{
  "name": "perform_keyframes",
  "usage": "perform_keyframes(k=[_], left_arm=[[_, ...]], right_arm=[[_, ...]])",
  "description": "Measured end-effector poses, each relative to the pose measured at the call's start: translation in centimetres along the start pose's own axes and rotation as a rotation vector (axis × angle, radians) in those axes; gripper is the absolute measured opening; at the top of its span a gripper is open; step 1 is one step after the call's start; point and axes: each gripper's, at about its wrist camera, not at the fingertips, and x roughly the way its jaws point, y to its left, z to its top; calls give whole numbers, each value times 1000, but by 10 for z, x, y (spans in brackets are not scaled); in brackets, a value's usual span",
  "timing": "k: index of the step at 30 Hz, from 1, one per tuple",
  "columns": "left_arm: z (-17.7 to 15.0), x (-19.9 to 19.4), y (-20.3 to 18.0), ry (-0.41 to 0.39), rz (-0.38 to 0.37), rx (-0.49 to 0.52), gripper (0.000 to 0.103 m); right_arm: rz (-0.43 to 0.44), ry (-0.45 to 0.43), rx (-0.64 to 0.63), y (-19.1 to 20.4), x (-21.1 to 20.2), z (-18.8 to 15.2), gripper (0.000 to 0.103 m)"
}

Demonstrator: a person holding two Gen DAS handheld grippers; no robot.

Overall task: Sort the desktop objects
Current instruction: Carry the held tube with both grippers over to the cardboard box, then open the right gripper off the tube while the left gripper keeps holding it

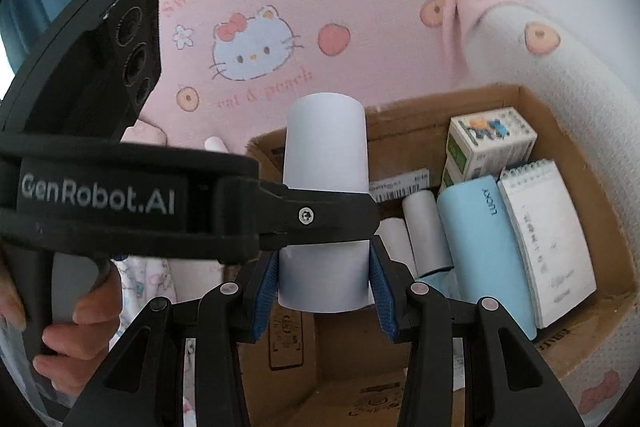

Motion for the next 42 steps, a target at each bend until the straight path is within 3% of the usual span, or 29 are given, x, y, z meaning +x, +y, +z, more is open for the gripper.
perform_keyframes(k=[8, 14, 20, 24, 29, 36, 42], left_arm=[[19, 27, 1, 34, 34, -39, 47], [28, 50, 6, 58, 38, -58, 47], [35, 70, 10, 50, 167, -17, 46], [36, 78, 17, 77, 183, -33, 46], [39, 87, 26, 110, 191, -91, 46], [36, 107, 18, 141, 266, -90, 46], [40, 130, 35, 175, 255, -221, 47]], right_arm=[[-61, 27, -9, -17, 15, 9, 40], [-61, 71, 14, -34, 27, 14, 40], [-52, 95, 54, -49, 35, 16, 40], [-102, 110, 56, -59, 37, 21, 40], [-158, 134, 57, -66, 36, 19, 15], [-224, 141, 81, -76, 31, 20, 15], [-254, 133, 45, -73, 23, 24, 15]])
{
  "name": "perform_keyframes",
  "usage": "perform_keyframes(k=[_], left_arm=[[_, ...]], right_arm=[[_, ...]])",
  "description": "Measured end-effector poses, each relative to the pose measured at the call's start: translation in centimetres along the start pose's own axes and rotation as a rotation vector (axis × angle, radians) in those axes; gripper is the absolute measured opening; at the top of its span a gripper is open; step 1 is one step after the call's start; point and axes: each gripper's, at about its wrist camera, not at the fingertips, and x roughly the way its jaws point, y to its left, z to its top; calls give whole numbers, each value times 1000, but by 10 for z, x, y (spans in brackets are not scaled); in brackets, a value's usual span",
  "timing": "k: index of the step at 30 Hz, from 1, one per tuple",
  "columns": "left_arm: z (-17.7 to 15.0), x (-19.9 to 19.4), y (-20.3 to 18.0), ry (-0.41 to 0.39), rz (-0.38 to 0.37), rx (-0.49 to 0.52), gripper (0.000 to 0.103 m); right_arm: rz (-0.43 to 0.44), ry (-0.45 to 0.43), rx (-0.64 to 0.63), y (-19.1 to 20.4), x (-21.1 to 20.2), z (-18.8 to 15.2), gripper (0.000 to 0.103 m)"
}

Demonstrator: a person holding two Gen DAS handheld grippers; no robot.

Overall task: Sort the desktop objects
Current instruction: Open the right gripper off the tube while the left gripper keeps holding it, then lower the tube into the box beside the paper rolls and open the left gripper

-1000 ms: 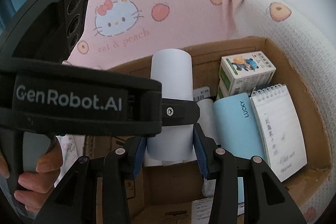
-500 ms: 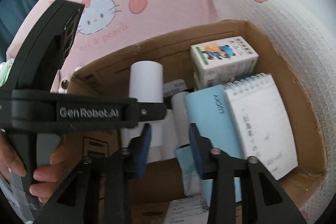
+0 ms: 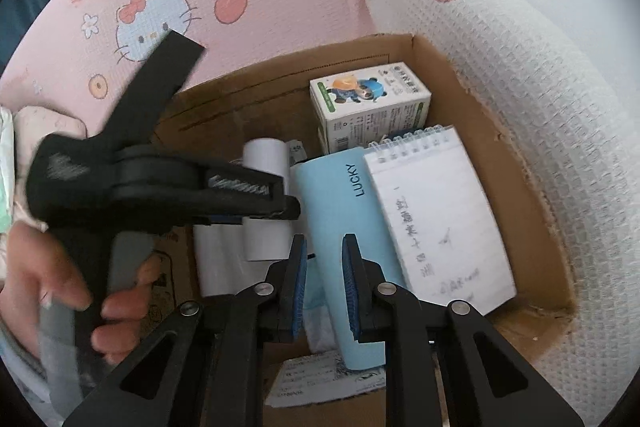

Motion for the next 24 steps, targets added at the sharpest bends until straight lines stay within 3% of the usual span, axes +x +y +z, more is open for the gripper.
perform_keyframes(k=[7, 11, 14, 20, 24], left_arm=[[-3, 14, -4, -9, 93, -3, 47], [-6, 21, 2, 24, 49, -49, 47], [-7, 19, 6, 46, 38, -83, 51], [-11, -3, 15, -3, 23, -148, 51], [-10, -1, 19, 13, 22, -193, 46]], right_arm=[[-63, -11, -53, 6, -3, -4, 15], [-61, -4, -42, -2, 5, 2, 15], [-63, 2, -34, -9, 4, -15, 15], [-56, 14, -38, -8, -10, -36, 15], [-41, 21, -48, -8, -9, -35, 15]])
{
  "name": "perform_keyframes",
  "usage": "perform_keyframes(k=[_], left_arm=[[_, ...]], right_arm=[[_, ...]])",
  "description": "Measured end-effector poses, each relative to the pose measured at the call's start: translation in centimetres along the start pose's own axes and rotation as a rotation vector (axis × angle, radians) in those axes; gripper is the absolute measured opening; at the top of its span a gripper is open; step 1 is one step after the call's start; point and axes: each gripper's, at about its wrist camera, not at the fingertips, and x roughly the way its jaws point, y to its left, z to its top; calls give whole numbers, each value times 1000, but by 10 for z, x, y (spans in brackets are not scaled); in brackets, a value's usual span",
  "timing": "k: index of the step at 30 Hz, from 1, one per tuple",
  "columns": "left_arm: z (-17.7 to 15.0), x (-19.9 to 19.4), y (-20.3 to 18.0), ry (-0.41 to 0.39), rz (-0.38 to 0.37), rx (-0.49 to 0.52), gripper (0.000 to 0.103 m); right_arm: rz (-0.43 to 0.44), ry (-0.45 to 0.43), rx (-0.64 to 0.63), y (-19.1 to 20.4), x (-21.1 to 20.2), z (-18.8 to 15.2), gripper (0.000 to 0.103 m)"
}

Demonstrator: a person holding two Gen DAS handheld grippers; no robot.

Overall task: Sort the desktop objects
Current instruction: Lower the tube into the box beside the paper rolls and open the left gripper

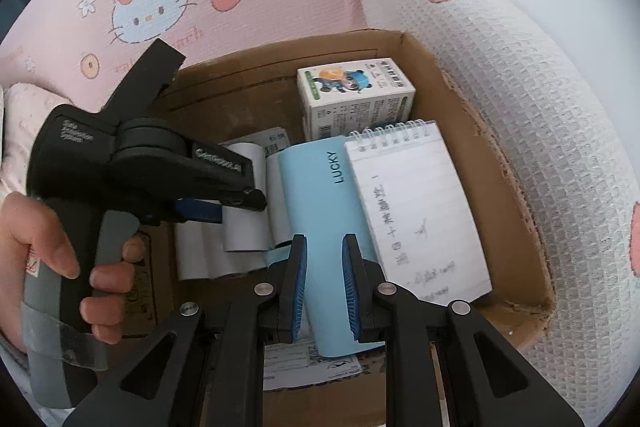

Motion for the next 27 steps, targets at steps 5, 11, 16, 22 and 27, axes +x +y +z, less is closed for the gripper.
perform_keyframes(k=[5, 11, 16, 22, 27], left_arm=[[2, 5, 7, -8, -65, -98, 46], [1, 12, 9, -36, -103, -134, 47], [-1, 1, 1, -9, -54, -86, 62], [-9, -44, -30, -86, 6, 111, 66], [-14, -80, -34, -122, -104, 189, 56]], right_arm=[[-1, 7, -8, -1, -1, 2, 15], [-12, 25, -13, 2, 2, 3, 15], [40, 29, -10, 4, 1, 7, 15], [52, 41, -24, 13, -1, 20, 16], [81, 67, -43, 27, 3, 31, 16]])
